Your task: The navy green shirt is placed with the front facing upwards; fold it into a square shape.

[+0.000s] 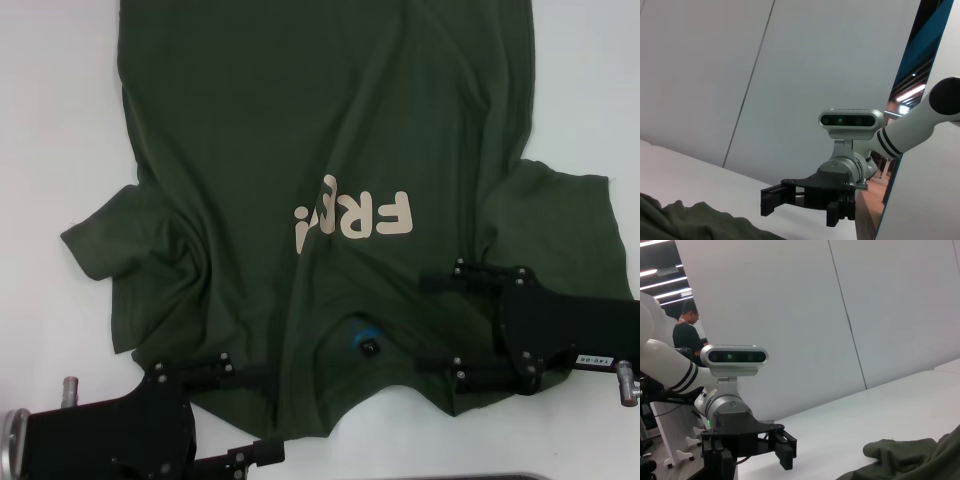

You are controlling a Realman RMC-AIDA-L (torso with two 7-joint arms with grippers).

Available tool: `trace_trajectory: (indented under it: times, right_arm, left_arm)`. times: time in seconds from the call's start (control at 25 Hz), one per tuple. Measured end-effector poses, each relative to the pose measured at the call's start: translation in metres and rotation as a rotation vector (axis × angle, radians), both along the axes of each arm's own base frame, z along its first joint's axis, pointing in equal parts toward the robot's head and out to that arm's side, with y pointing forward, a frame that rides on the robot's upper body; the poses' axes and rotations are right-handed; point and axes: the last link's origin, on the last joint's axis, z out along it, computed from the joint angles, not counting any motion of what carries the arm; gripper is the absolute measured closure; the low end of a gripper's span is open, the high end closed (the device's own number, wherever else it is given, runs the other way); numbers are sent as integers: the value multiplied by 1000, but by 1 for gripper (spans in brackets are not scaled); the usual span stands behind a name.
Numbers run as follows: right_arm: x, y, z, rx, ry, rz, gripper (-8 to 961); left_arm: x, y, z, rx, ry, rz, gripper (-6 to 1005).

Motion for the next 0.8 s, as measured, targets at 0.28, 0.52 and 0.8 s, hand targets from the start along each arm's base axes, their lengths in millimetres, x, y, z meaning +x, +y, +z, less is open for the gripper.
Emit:
trace_trajectory:
  times: [0.28,0.52,0.8]
  right_arm:
    - [0,0,0,0,0,0,71]
    - [0,0,0,0,1,1,71]
    - [-1,0,0,-2,4,4,71]
  left_arm:
    - [0,0,0,-2,-2,1,342]
    - [0,0,0,-8,-1,10,341]
    - [5,8,10,-17,-63,66,341]
